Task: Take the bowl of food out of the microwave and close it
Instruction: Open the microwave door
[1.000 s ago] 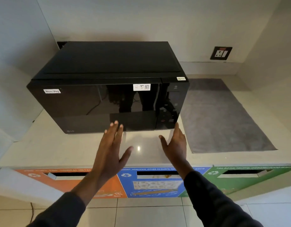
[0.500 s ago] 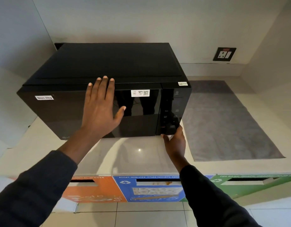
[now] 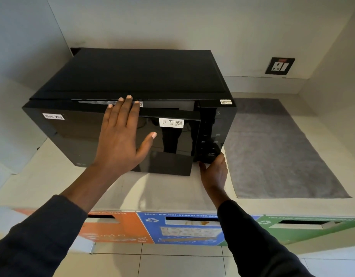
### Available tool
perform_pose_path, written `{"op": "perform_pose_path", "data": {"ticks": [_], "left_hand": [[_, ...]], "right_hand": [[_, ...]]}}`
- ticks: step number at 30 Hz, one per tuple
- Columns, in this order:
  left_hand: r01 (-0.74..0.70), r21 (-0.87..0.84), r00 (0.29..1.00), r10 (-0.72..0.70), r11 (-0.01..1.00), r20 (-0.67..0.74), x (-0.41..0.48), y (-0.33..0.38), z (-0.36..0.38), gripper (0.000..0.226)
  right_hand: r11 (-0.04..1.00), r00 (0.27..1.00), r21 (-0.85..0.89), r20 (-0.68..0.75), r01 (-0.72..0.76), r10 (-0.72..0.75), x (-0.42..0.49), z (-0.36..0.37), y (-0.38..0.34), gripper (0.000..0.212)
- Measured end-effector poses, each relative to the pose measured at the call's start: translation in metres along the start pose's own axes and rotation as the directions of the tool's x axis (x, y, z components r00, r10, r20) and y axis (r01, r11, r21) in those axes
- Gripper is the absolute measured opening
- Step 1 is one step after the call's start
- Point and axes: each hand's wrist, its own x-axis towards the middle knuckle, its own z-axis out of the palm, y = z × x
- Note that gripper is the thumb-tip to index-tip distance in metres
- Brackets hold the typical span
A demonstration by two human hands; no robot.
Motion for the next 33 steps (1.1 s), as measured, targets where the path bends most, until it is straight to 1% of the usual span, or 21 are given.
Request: {"op": "perform_pose_path", "data": {"ticks": [2,5,7,10,12,14,17,20,22,23,25,26,28,31,33], "left_hand": [[0.006,-0.034,1.0,-0.005,0.999,0.027,-0.004,0.001,-0.006,0.077],[0.011,-0.108,0.998,-0.005,0.994,0.06,-0.011,0.0,-0.011,0.073],[0.019,-0.175,0.999,-0.013,0.984,0.035,-0.024,-0.001,-0.029,0.069],[0.036,-0.287,0.998,-0.017,0.957,0.067,-0.037,-0.002,-0.041,0.065],[0.064,-0.347,0.996,-0.038,0.936,0.082,-0.048,-0.003,-0.054,0.063],[0.095,-0.378,0.994,-0.067,0.921,0.087,-0.058,-0.004,-0.067,0.059],[0.144,-0.389,0.989,-0.119,0.91,0.089,-0.072,-0.006,-0.086,0.05],[0.207,-0.417,0.978,-0.178,0.885,0.108,-0.081,-0.01,-0.103,0.036],[0.294,-0.405,0.956,-0.269,0.866,0.118,-0.086,-0.014,-0.114,0.025],[0.361,-0.389,0.932,-0.332,0.847,0.144,-0.088,-0.017,-0.119,0.02],[0.498,-0.345,0.866,-0.437,0.796,0.243,-0.09,-0.022,-0.128,0.015],[0.54,-0.314,0.838,-0.464,0.781,0.288,-0.092,-0.025,-0.133,0.015],[0.576,-0.24,0.804,-0.489,0.781,0.338,-0.096,-0.033,-0.14,0.015],[0.584,-0.15,0.785,-0.509,0.798,0.353,-0.102,-0.049,-0.15,0.015],[0.581,-0.105,0.776,-0.511,0.807,0.37,-0.105,-0.061,-0.156,0.023]], "right_hand": [[0.999,0.998,0.007,0.036,0.042,-0.042,0.0,-0.009,-0.005,0.071],[0.99,0.991,0.049,0.008,0.131,-0.131,0.0,-0.025,-0.014,0.088],[0.969,0.974,0.096,-0.041,0.227,-0.224,-0.011,-0.047,-0.031,0.089],[0.949,0.95,0.121,-0.151,0.292,-0.273,-0.013,-0.071,-0.057,0.085],[0.916,0.906,0.095,-0.214,0.391,-0.365,-0.014,-0.089,-0.082,0.084],[0.867,0.847,0.013,-0.225,0.497,-0.482,-0.01,-0.102,-0.107,0.08],[0.781,0.764,-0.108,-0.167,0.615,-0.624,-0.007,-0.11,-0.141,0.072],[0.699,0.703,-0.183,-0.056,0.691,-0.709,-0.003,-0.103,-0.163,0.069],[0.665,0.689,-0.23,0.034,0.71,-0.724,-0.001,-0.094,-0.173,0.07],[0.652,0.686,-0.251,0.074,0.716,-0.724,0.0,-0.089,-0.176,0.071],[0.625,0.685,-0.313,0.141,0.716,-0.715,0.0,-0.079,-0.176,0.072],[0.607,0.685,-0.352,0.163,0.713,-0.71,0.0,-0.074,-0.174,0.073],[0.583,0.684,-0.403,0.175,0.706,-0.708,-0.001,-0.068,-0.171,0.074],[0.595,0.695,-0.412,0.149,0.69,-0.703,-0.002,-0.062,-0.171,0.073],[0.602,0.701,-0.415,0.138,0.682,-0.699,-0.003,-0.06,-0.172,0.073]]}}
